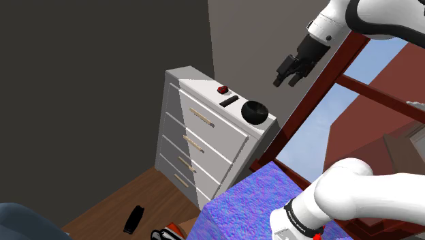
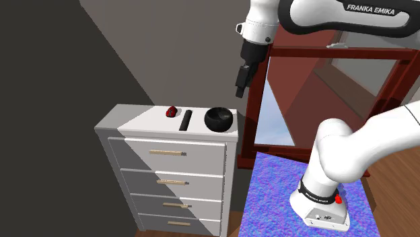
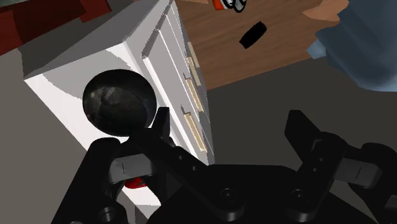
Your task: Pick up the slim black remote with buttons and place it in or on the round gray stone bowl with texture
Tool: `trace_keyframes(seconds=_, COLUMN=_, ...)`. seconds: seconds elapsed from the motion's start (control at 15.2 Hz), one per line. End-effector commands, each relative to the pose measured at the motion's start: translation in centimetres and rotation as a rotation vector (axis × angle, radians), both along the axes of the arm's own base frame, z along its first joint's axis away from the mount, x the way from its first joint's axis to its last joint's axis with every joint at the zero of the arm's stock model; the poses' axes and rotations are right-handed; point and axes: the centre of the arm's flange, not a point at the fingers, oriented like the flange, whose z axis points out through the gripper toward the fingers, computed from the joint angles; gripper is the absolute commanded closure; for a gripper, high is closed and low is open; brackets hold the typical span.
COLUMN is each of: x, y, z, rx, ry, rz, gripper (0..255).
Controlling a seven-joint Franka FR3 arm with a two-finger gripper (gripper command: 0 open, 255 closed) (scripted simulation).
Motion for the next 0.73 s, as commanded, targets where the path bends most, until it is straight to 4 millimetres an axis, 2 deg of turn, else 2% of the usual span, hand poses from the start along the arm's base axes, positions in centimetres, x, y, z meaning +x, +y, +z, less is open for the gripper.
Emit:
trace_keyframes(seconds=0.0, x=0.0, y=0.0, z=0.0, rx=0.000, ry=0.000, rz=0.000, gripper=0)
trace_keyframes(seconds=0.33, x=6.5, y=-0.6, z=-2.8, rx=0.034, ry=0.038, rz=-0.157, gripper=0)
trace_keyframes(seconds=0.66, x=12.6, y=-2.0, z=-5.9, rx=0.068, ry=0.077, rz=-0.314, gripper=0)
